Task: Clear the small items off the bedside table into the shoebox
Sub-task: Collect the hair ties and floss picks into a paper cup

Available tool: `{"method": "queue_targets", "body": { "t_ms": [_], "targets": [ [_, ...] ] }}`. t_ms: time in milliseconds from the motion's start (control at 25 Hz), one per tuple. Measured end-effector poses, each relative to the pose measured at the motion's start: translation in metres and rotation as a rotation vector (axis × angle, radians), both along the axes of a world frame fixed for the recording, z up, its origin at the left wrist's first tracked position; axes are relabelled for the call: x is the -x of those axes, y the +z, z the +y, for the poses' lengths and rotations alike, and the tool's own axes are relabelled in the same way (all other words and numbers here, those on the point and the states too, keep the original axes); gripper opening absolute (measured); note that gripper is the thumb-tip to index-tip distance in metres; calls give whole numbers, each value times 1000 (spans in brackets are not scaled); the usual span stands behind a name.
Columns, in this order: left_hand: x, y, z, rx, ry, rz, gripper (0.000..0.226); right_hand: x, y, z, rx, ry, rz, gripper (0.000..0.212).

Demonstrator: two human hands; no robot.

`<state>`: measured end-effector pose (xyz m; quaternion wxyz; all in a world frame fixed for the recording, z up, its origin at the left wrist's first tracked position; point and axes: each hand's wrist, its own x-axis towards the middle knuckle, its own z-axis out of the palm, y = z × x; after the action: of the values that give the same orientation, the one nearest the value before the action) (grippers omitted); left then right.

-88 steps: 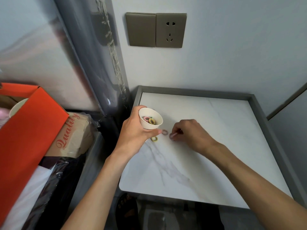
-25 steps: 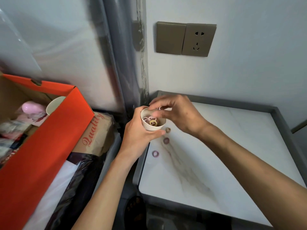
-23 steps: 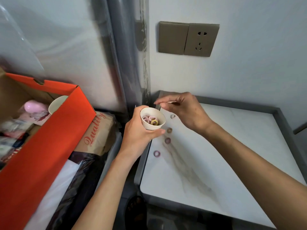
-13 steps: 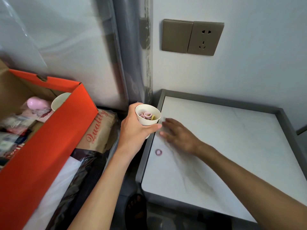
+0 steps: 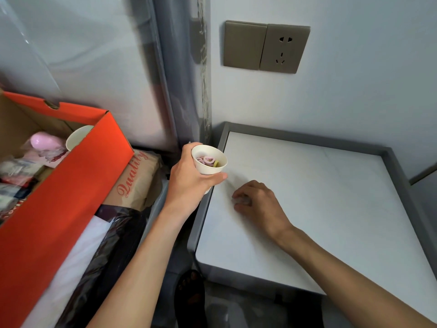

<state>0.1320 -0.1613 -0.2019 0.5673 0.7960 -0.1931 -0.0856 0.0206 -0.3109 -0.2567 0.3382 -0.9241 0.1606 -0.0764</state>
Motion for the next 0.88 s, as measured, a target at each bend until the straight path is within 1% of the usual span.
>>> {"method": "queue_targets", "body": {
  "t_ms": [160,240,320,520,640,880],
  "targets": [
    [0,-3,-2,-21,-11,-1,70,9,10,-11,144,-140,122,35],
    [1,-3,-3,-24,-20,-6,71,11,14,-8,226,-176,174,31],
    [2,-4,-4,-26,-29,-10,71,11,17,-3,273,-168,210,24],
    [3,-8,-6,-17,-43,-3,72,10,26,2,224,-74,254,9],
    [3,-10,-7,-21,-54,-10,72,8,31,2,227,-18,317,14],
    [6,-10,-9,-59,-86,-29,73,2,38,-5,109,-32,393,15]
  ]
}}
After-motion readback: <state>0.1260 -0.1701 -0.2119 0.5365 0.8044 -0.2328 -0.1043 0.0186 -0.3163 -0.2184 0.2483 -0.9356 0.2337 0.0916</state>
